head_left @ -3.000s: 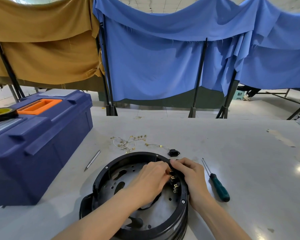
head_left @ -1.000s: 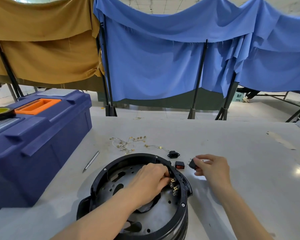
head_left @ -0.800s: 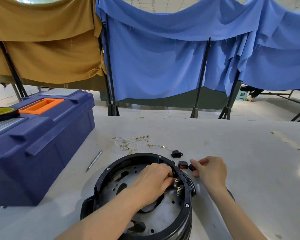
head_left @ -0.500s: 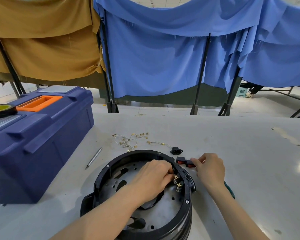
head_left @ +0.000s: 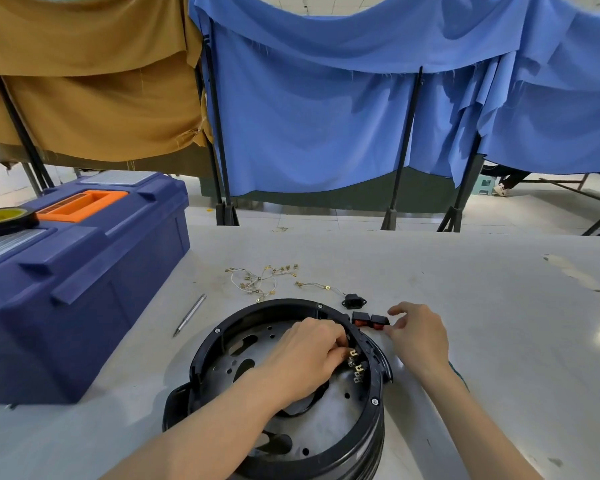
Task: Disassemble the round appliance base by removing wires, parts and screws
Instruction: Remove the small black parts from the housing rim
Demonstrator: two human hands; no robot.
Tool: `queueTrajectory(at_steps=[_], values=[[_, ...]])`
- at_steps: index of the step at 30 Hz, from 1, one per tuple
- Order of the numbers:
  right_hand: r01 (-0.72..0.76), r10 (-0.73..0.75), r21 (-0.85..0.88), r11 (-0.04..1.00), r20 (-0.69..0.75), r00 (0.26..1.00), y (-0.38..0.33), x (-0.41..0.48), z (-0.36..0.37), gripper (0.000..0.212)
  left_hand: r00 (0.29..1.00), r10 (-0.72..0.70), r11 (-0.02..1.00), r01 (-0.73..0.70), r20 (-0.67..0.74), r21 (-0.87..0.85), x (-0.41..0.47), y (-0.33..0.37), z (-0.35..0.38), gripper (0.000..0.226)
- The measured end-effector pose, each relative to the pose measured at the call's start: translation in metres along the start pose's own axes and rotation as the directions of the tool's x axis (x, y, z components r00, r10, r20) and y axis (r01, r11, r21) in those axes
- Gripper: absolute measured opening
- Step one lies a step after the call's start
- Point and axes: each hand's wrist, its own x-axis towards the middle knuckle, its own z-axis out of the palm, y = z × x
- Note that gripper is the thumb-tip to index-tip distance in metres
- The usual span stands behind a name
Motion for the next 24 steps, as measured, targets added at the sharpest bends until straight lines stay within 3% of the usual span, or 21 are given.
queueTrajectory(at_steps=[3, 6, 9, 11, 15, 20, 24], values=[[0.053, -0.057, 0.133, 0.99, 0.029, 0.998, -0.008, -0.001, -0.016, 0.013, 1.0, -0.008, 0.999, 0.007, -0.017, -0.042, 0.0, -0.002, -0.002, 0.011], [0.108, -0.197, 0.33, 0.938, 0.253, 0.947, -0.023, -0.009, -0.037, 0.008, 1.0, -0.006, 0.998, 0.005, -0.006, -0.067, -0.001, -0.005, -0.004, 0.008], [0.173, -0.303, 0.345, 0.922, 0.368, 0.879, -0.032, -0.022, -0.044, 0.011, 0.999, 0.023, 0.993, -0.02, 0.029, -0.115, -0.004, -0.006, -0.004, 0.013], [0.195, -0.316, 0.332, 0.923, 0.364, 0.876, -0.033, -0.03, -0.043, 0.016, 0.998, 0.033, 0.989, -0.025, 0.052, -0.145, -0.004, -0.005, -0.006, 0.016], [0.099, -0.291, 0.45, 0.887, 0.38, 0.878, -0.032, -0.042, -0.039, 0.025, 0.999, 0.045, 0.98, -0.038, 0.03, -0.197, -0.005, -0.003, -0.008, 0.011], [0.114, -0.262, 0.453, 0.884, 0.278, 0.924, -0.038, -0.049, -0.026, 0.019, 0.997, 0.075, 0.99, -0.076, -0.015, -0.117, -0.008, -0.003, -0.007, 0.014], [0.035, -0.208, 0.589, 0.807, 0.228, 0.951, -0.043, -0.058, -0.013, 0.019, 0.997, 0.068, 0.995, -0.07, -0.039, -0.067, -0.009, -0.006, -0.008, 0.015]])
